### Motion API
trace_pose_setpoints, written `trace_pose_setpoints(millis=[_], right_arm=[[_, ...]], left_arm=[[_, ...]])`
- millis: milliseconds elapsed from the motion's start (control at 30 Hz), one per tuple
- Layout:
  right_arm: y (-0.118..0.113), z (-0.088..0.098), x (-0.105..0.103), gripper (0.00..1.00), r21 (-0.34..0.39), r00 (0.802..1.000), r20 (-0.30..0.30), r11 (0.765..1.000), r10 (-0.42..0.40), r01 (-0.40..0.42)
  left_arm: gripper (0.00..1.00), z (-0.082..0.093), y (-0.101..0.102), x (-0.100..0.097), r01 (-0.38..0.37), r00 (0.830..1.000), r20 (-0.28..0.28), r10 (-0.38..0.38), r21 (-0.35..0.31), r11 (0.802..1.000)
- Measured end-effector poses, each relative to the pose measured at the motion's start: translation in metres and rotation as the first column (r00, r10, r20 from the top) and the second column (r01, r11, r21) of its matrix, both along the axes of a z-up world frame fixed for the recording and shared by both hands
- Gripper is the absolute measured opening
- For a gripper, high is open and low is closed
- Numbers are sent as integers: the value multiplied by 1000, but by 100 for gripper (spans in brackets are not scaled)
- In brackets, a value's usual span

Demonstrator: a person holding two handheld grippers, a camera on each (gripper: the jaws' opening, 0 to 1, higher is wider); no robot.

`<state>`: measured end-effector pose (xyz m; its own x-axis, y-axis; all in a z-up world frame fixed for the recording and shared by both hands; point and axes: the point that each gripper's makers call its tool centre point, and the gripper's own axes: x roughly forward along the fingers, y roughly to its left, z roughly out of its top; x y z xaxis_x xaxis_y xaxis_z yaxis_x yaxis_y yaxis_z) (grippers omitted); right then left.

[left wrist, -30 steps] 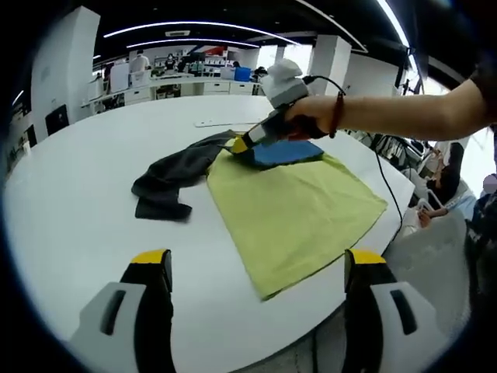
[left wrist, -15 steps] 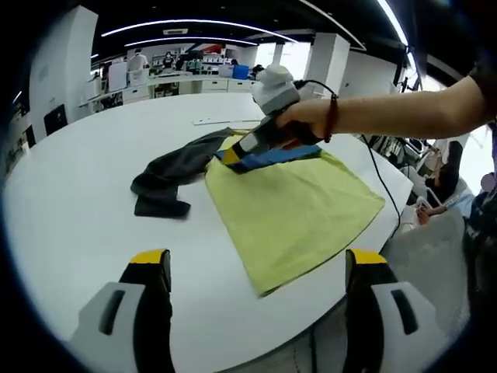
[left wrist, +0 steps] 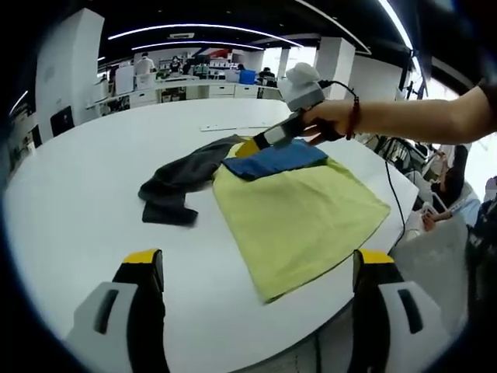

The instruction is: Fold the garment on the visible template until the final outline fits inside the template.

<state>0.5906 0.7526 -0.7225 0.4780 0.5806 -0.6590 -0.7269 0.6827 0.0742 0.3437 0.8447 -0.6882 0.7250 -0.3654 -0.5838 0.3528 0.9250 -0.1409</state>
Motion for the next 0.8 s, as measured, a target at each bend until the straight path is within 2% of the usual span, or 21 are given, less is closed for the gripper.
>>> trace_pose_setpoints(millis=[133,367,633,800], right_arm=[[-24,4,9,79,2,998,7,998,-63,63],[-58,8,11,80,10,995,-7,995,-99,99],[-115,12,21,73,-22,987,9,987,-160,160],[-156,10,25,67,-31,973,1,973,-230,230]], left_arm=[[99,0,0,0,-1,1000,2,1,7,1000],[99,3,-2,1,-14,1000,13,14,-8,1000],[99,4,-8,4,-4,1000,17,4,-11,1000],[99,4,-11,7,5,1000,18,-5,-9,1000]])
